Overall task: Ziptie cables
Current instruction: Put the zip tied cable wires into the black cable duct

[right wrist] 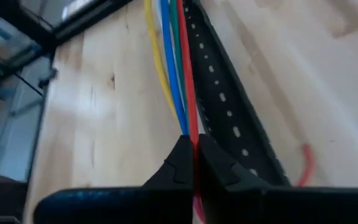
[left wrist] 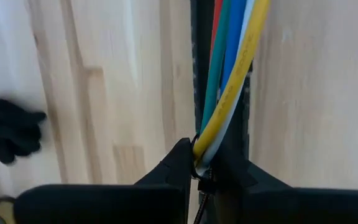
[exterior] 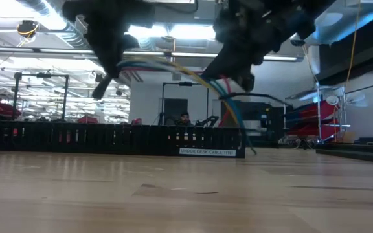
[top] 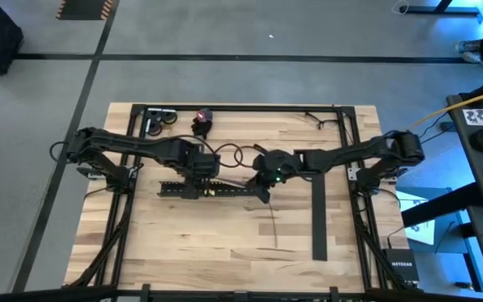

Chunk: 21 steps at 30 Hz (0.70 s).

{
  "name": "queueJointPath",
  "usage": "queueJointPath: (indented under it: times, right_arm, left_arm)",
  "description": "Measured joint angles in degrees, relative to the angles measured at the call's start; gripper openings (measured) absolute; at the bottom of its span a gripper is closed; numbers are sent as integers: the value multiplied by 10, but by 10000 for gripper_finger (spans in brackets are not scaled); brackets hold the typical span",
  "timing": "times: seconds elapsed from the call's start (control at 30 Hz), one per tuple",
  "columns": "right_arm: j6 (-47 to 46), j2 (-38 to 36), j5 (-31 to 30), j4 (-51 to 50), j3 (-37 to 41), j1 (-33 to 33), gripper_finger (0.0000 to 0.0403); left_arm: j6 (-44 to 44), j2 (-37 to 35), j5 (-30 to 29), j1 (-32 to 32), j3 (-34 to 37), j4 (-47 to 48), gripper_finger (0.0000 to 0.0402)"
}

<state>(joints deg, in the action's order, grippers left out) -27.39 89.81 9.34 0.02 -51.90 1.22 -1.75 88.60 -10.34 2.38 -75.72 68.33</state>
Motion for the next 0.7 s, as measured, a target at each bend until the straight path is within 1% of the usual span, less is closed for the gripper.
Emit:
queueJointPath:
  times: [0.1,0.17,0.3,0.43,0.57,0.63,0.7]
  right_arm:
    - [-50,25,14,31,0,-7,0]
    - [-67,38,15,48,0,-7,0]
    - [-73,64,12,83,0,-5,0]
    - [-84,96,-4,136,1,-5,3]
    - [-84,123,-8,191,2,-5,14]
    - [-84,132,-13,204,3,-5,21]
    - [-86,135,-14,197,5,-5,29]
  left_arm:
    - [16,0,10,0,26,-4,34]
    - [23,-1,15,0,45,-7,33]
    - [33,-2,47,-1,85,-23,34]
    - [31,-2,49,0,128,-45,36]
    - [29,-2,50,0,163,-66,37]
    - [29,-2,51,0,177,-55,37]
    - [29,-1,51,-1,194,-24,38]
